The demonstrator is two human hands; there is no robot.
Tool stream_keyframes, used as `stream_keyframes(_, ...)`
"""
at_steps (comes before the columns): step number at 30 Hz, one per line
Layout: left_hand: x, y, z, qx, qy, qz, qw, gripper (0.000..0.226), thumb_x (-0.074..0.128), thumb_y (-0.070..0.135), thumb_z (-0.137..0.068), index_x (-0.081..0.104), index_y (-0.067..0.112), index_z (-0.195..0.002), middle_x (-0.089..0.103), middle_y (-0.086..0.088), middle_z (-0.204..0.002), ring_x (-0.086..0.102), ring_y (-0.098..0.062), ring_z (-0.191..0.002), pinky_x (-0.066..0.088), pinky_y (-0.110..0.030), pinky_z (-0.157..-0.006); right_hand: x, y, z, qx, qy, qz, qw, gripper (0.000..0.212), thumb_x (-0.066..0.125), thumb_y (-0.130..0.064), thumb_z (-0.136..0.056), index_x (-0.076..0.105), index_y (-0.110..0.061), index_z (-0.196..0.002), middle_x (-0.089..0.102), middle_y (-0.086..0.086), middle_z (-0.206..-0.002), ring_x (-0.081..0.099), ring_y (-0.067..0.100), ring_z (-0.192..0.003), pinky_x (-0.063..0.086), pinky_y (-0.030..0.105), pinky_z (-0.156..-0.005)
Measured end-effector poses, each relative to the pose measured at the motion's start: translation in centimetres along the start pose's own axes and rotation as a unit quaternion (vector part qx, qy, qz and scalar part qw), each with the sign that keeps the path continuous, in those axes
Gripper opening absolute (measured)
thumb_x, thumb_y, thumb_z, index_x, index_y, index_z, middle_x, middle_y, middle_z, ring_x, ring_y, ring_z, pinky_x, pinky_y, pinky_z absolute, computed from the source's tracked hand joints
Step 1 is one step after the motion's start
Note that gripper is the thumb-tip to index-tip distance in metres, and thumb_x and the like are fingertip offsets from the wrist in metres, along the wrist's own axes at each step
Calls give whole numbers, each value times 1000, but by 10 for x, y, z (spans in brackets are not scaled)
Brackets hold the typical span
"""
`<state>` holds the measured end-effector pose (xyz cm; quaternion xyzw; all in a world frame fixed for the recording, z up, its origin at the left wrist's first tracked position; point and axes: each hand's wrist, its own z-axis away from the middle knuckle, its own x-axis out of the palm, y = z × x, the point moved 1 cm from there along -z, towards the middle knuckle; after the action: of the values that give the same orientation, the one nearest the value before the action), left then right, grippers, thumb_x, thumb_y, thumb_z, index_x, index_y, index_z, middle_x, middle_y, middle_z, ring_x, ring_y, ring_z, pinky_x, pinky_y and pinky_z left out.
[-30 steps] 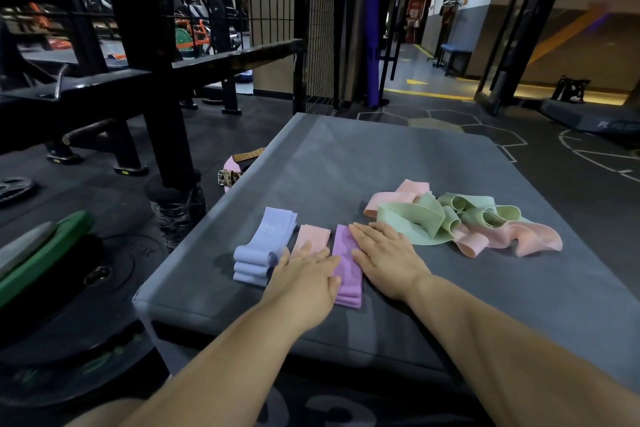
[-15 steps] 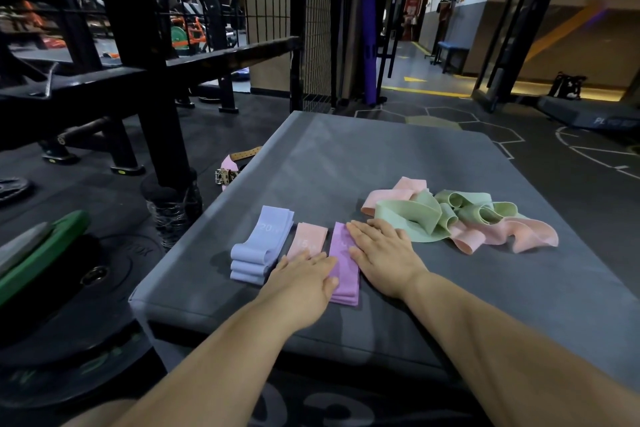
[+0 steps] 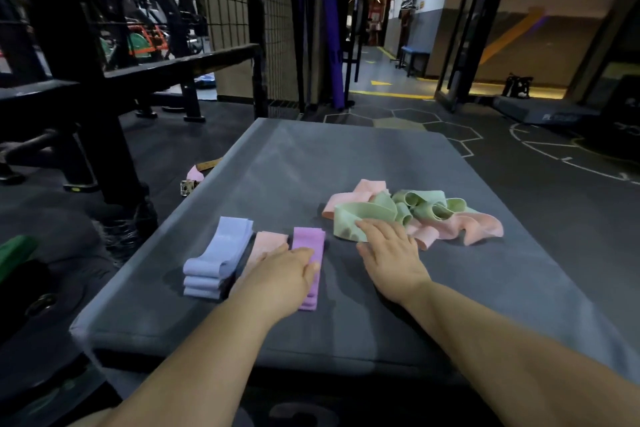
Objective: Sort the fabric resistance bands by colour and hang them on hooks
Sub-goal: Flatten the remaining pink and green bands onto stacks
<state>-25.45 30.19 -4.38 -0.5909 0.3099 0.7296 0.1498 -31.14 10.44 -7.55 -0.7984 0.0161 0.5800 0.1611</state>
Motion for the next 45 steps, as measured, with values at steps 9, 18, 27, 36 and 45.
stream_keyframes(9, 21, 46, -22, 38, 6, 0, 999, 38, 31, 38, -103, 44, 25, -136, 50, -3, -135, 42, -25, -128, 36, -35, -102, -15, 53, -14, 91, 75, 73, 990, 51, 57, -35, -92, 45, -23, -140, 46, 0, -144, 39, 27, -132, 31, 47, -105)
stream_keyframes(18, 28, 53, -44, 48, 39, -33, 998, 35, 33, 40, -102, 48, 26, -130, 55, 4, -130, 42, -18, -125, 35, -35, -101, -11, 54, -43, 111, 39, 91, 989, 34, 39, -48, -98, 53, -34, -126, 59, -6, -129, 37, 21, -127, 24, 44, -99)
stream_keyframes(27, 23, 64, -45, 26, 103, 41, 993, 47, 45, 37, -98, 34, 22, -141, 41, 1, -145, 37, -23, -131, 34, -36, -102, -29, 50, -19, 53, 97, -34, 993, 24, 55, -21, -94, 67, -24, -114, 71, -1, -108, 61, 26, -102, 33, 32, -93)
stream_keyframes(36, 29, 82, -43, 94, 114, 45, 988, 62, 52, 38, -95, 21, 36, -149, 27, 12, -155, 28, -21, -138, 27, -37, -111, -59, 59, 37, 98, 35, -242, 965, 29, 60, -4, -88, 67, -28, -103, 64, -19, -97, 61, -1, -91, 43, 3, -79)
stream_keyframes(45, 36, 112, -28, 146, 28, 149, 977, 27, 56, 39, -93, 49, 29, -117, 51, 10, -125, 52, -16, -110, 42, -31, -89, -90, 92, 94, 188, 80, -466, 861, 32, 63, 8, -86, 66, -23, -93, 66, -2, -93, 61, 7, -79, 50, 16, -71)
